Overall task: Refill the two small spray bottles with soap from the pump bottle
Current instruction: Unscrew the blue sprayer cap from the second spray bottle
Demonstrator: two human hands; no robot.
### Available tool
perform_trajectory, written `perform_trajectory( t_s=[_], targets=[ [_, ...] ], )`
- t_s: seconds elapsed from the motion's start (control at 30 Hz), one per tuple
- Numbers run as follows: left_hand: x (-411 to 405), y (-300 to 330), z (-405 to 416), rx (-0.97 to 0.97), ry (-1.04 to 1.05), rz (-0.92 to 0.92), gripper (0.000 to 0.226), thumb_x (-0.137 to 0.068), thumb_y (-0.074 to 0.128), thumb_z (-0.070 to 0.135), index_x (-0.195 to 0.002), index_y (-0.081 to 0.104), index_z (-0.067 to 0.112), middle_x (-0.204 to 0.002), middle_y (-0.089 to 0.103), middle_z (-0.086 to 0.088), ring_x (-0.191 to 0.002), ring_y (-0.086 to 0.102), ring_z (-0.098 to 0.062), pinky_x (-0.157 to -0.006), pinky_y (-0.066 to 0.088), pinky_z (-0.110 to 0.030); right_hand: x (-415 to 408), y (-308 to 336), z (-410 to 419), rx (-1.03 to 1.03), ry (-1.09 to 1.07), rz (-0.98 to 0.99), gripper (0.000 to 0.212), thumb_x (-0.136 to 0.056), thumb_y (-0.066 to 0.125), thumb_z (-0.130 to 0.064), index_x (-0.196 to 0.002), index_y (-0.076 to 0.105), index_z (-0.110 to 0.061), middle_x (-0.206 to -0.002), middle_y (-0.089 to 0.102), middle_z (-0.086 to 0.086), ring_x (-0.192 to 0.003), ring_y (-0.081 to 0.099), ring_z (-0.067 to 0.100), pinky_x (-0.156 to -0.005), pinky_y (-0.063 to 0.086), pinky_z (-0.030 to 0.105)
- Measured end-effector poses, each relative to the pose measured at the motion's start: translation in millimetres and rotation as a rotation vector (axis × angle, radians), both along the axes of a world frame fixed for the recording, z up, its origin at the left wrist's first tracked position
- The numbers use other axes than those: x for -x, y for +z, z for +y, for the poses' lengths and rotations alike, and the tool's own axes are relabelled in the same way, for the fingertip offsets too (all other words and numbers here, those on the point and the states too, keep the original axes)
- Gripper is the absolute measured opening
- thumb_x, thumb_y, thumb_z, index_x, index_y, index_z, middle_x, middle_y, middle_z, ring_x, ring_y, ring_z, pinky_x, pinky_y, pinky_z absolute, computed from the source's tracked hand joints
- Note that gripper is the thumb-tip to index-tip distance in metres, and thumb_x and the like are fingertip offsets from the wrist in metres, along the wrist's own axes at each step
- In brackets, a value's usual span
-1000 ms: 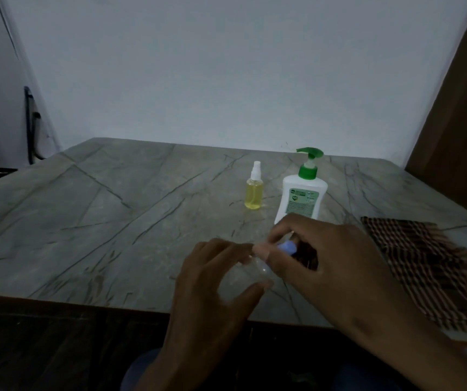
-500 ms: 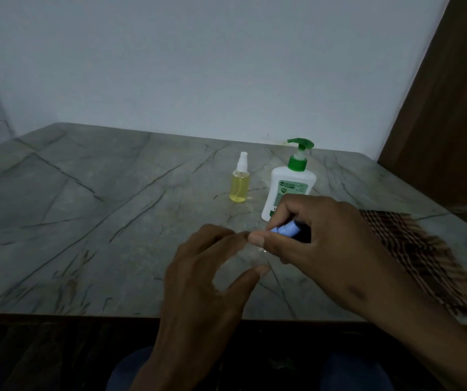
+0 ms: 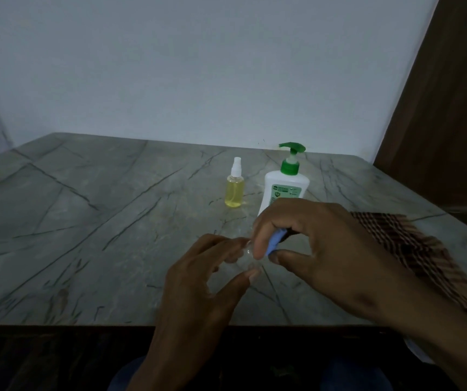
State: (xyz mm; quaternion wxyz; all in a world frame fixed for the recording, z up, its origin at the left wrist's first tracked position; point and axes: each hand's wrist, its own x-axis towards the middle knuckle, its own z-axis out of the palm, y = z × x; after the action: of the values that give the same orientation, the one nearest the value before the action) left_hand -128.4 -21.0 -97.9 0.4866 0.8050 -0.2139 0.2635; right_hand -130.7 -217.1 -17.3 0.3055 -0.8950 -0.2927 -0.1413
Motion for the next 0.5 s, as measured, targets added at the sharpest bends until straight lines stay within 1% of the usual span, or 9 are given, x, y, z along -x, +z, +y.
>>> perform_trajectory(
  t_s=[0.03,0.1,0.2,0.27,0.3,0.33,0.4,0.43,0.5],
  targets=[
    [-1,-2,0,0.001,-0.002,-0.002,0.03,-0.082,0.082,0.024,-0.11,0.074,0.029,-0.101,0.068,0.016,-0.097,0.066,-0.006,-0.076,0.045,-0.01,0,-3,0,-0.004,0.0,-0.012,0.029,-0.083,0.079,-0.003,-0.092,0.075,-0.03,-0.104,0.072,-0.011,-0.104,0.068,0.011,-0.096,0.053,0.039],
    [-3,-4,-1,0.012,0.002,-0.016,0.029,-0.082,0.083,0.025,-0.109,0.074,0.03,-0.101,0.068,0.017,-0.096,0.066,-0.004,-0.075,0.046,-0.01,0,-5,2,-0.006,-0.009,-0.028,0.025,-0.084,0.079,-0.008,-0.097,0.075,-0.03,-0.104,0.073,-0.014,-0.104,0.068,0.007,-0.094,0.053,0.033],
    [-5,-6,0,0.025,0.01,-0.024,0.025,-0.083,0.078,0.033,-0.108,0.072,0.032,-0.102,0.068,0.017,-0.096,0.067,-0.005,-0.074,0.049,-0.014,1,-3,8,0.035,-0.09,-0.082,0.021,-0.091,0.077,-0.034,-0.11,0.069,-0.034,-0.104,0.071,-0.019,-0.101,0.065,-0.001,-0.083,0.051,0.02],
    [-5,-7,1,0.018,0.013,-0.009,0.026,-0.083,0.076,0.034,-0.109,0.072,0.033,-0.103,0.068,0.017,-0.098,0.067,-0.007,-0.074,0.051,-0.02,-3,-2,10,0.127,-0.183,-0.091,0.023,-0.094,0.07,-0.051,-0.109,0.066,-0.035,-0.098,0.068,-0.019,-0.088,0.062,-0.005,-0.072,0.043,0.009],
    [-5,-7,1,0.013,0.014,-0.001,0.026,-0.084,0.077,0.034,-0.11,0.071,0.034,-0.103,0.068,0.017,-0.098,0.067,-0.008,-0.074,0.052,-0.022,-5,-2,11,0.159,-0.209,-0.088,0.025,-0.093,0.068,-0.056,-0.104,0.067,-0.033,-0.092,0.068,-0.019,-0.08,0.06,-0.006,-0.066,0.038,0.007],
    [-5,-8,1,0.008,0.012,0.008,0.026,-0.085,0.078,0.033,-0.111,0.071,0.034,-0.102,0.069,0.017,-0.099,0.067,-0.008,-0.075,0.052,-0.023,-7,-2,11,0.166,-0.222,-0.084,0.028,-0.092,0.067,-0.059,-0.098,0.068,-0.032,-0.086,0.067,-0.017,-0.074,0.059,-0.005,-0.062,0.036,0.008],
    [-4,-8,1,-0.002,0.016,0.025,0.03,-0.084,0.079,0.033,-0.113,0.07,0.035,-0.102,0.068,0.019,-0.099,0.067,-0.007,-0.076,0.054,-0.025,-10,-4,10,0.156,-0.232,-0.101,0.031,-0.089,0.068,-0.061,-0.09,0.069,-0.03,-0.08,0.069,-0.014,-0.07,0.061,-0.001,-0.059,0.038,0.012],
    [-4,-8,1,-0.01,0.018,0.028,0.032,-0.083,0.078,0.034,-0.114,0.07,0.035,-0.103,0.068,0.019,-0.099,0.066,-0.006,-0.076,0.054,-0.025,-11,-3,10,0.157,-0.233,-0.113,0.03,-0.088,0.069,-0.06,-0.088,0.069,-0.03,-0.079,0.069,-0.013,-0.07,0.061,0.001,-0.059,0.041,0.015],
    [-5,-9,1,-0.018,0.016,0.03,0.032,-0.084,0.076,0.036,-0.115,0.07,0.034,-0.103,0.068,0.02,-0.099,0.066,-0.005,-0.077,0.055,-0.025,-10,-2,10,0.161,-0.214,-0.102,0.022,-0.088,0.074,-0.053,-0.088,0.07,-0.031,-0.079,0.07,-0.014,-0.071,0.062,0.0,-0.058,0.042,0.014]
  ],
)
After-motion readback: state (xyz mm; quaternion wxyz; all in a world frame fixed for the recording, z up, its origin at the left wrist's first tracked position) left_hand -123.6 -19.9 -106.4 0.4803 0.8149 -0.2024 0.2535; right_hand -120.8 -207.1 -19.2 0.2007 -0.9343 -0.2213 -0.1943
